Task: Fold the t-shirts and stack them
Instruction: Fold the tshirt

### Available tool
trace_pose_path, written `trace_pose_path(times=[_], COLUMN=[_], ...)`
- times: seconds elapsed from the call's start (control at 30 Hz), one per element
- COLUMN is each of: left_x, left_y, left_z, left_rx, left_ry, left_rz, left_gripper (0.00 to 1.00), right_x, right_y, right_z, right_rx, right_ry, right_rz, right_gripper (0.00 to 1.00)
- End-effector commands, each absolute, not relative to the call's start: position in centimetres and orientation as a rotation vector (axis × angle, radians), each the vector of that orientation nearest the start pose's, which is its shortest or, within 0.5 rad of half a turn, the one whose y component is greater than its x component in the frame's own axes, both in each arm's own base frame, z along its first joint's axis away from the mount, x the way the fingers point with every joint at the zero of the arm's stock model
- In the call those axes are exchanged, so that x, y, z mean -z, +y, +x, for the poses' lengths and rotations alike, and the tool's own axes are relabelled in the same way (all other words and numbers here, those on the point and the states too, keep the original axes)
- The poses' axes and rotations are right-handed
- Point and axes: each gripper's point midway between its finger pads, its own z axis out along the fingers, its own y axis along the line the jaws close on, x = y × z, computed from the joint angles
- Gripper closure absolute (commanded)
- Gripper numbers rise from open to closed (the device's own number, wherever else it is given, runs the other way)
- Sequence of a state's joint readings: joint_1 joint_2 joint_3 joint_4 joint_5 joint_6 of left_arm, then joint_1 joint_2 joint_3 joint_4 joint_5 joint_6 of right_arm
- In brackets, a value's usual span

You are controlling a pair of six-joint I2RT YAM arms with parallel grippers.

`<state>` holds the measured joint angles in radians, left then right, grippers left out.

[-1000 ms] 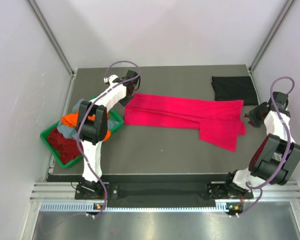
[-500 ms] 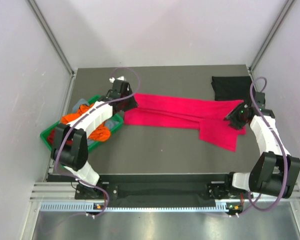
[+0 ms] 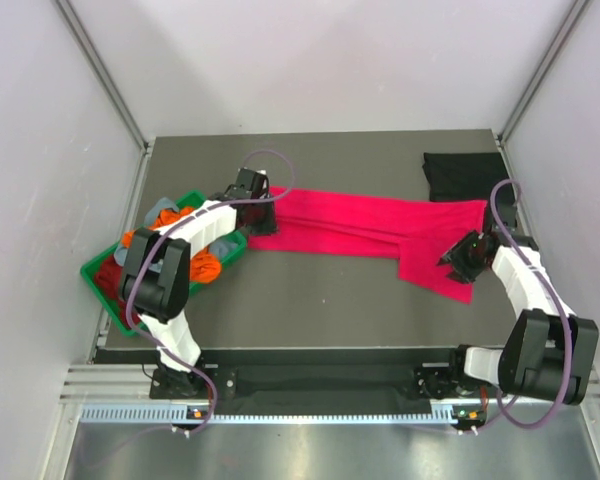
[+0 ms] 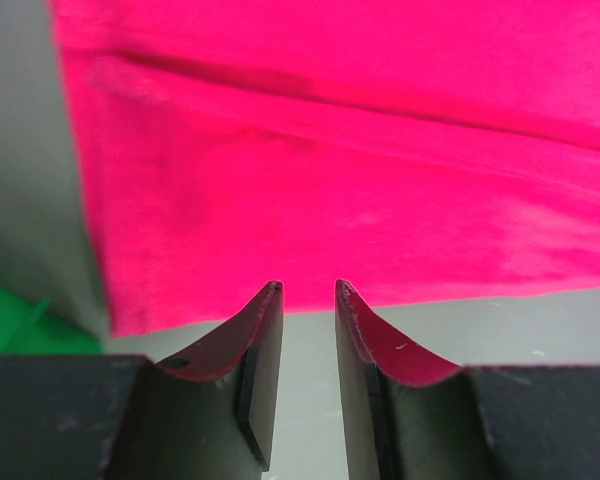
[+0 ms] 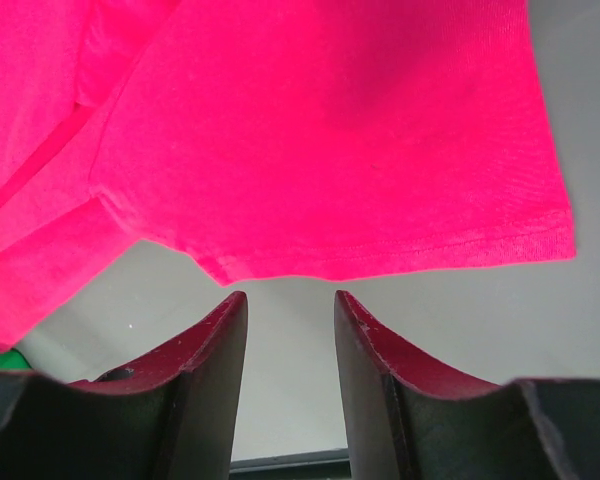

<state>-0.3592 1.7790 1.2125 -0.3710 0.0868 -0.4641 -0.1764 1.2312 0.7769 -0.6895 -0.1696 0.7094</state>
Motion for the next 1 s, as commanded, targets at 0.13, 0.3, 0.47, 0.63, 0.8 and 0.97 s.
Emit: trace_pose_path(times=[0.13, 0.3, 0.47, 0.63, 0.8, 0.97], left_x=[-6.5, -4.8, -3.0, -1.9, -0.9, 0.0], left_y=[-16.1, -16.1, -14.9, -14.8, -14.8, -14.5], left_z=[40.0, 39.1, 38.3, 37.9, 36.8, 35.4], left_rx=[0.244, 0.186, 0.083, 0.055, 0.044, 0.010], left_ry=[2.552, 2.597, 2.625, 2.654, 2.683, 2.699], left_rz=[-0.084, -0.051, -0.048, -0.051, -0.044, -0.035], left_gripper=[0.68, 0.69, 0.70, 0.73, 0.75, 0.78], right_x=[-7.4, -7.9, -9.3, -9.8, -8.7, -8.1], right_y=[0.8, -0.7, -4.5, -7.2, -8.6, -11.6], right_z=[27.7, 29.5, 31.1, 32.9, 34.2, 32.7], right_rx=[-0.365, -0.300, -0.188, -0.162, -0.143, -0.109], right_ry=[2.496, 2.488, 2.399, 2.331, 2.348, 2.319], right_rz=[1.088, 1.102, 1.185, 1.228, 1.239, 1.325], right_gripper=[0.59, 0.59, 0.58, 0.57, 0.57, 0.57])
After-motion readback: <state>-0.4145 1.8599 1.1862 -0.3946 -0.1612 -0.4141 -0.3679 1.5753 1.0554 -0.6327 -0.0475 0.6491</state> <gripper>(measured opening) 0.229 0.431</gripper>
